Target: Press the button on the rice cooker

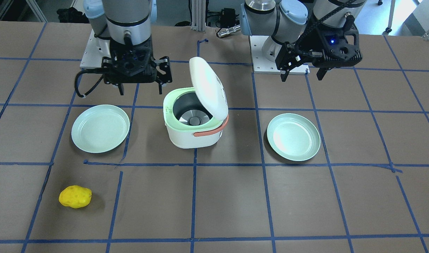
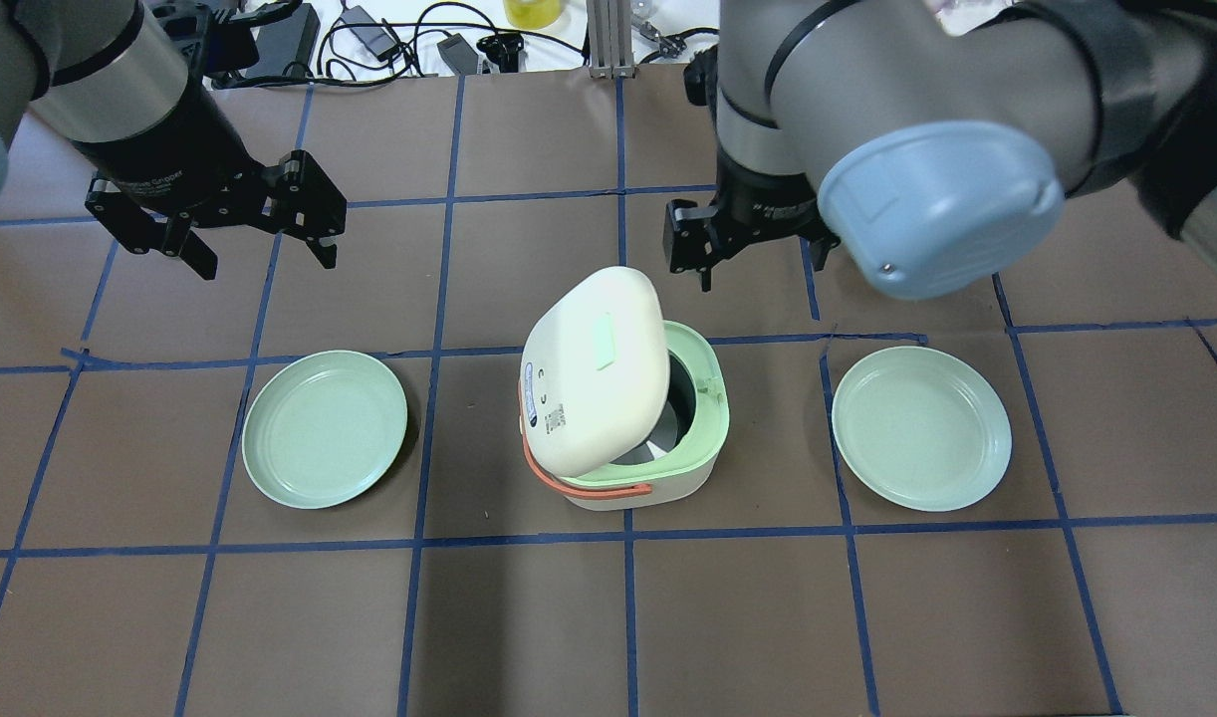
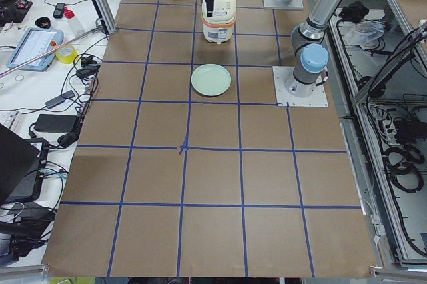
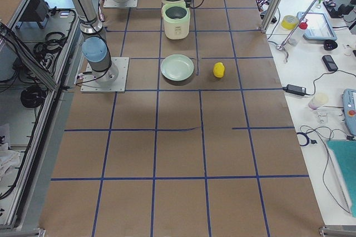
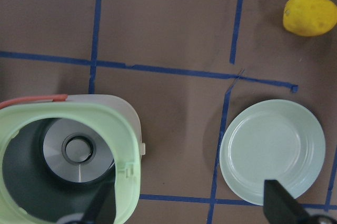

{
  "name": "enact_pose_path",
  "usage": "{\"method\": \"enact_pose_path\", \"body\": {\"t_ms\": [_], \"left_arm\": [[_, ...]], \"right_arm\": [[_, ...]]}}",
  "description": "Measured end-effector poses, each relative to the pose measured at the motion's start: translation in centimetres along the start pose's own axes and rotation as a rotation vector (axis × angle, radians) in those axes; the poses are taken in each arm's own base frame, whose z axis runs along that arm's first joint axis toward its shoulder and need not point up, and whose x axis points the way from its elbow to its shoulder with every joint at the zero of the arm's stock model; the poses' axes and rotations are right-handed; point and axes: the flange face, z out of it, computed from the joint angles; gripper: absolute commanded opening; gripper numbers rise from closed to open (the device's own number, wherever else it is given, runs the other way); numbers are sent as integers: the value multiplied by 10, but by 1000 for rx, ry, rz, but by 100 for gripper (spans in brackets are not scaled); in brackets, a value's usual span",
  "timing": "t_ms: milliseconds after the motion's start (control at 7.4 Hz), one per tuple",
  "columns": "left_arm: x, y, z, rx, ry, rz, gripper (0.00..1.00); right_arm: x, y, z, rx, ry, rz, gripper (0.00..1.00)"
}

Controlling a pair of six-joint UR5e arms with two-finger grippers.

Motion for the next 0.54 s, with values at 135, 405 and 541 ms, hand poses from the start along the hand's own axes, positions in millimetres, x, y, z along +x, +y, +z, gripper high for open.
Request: {"method": "enact_pose_path", "body": {"t_ms": [135, 405, 541], "left_arm": [[0, 0, 0, 0, 0, 0, 100], [0, 0, 0, 0, 0, 0, 100], [0, 0, 0, 0, 0, 0, 100]], "right_arm": [[28, -13, -13, 25, -11, 28, 100], [63, -26, -28, 56, -17, 76, 100], [69, -28, -30, 64, -17, 87, 100]]}}
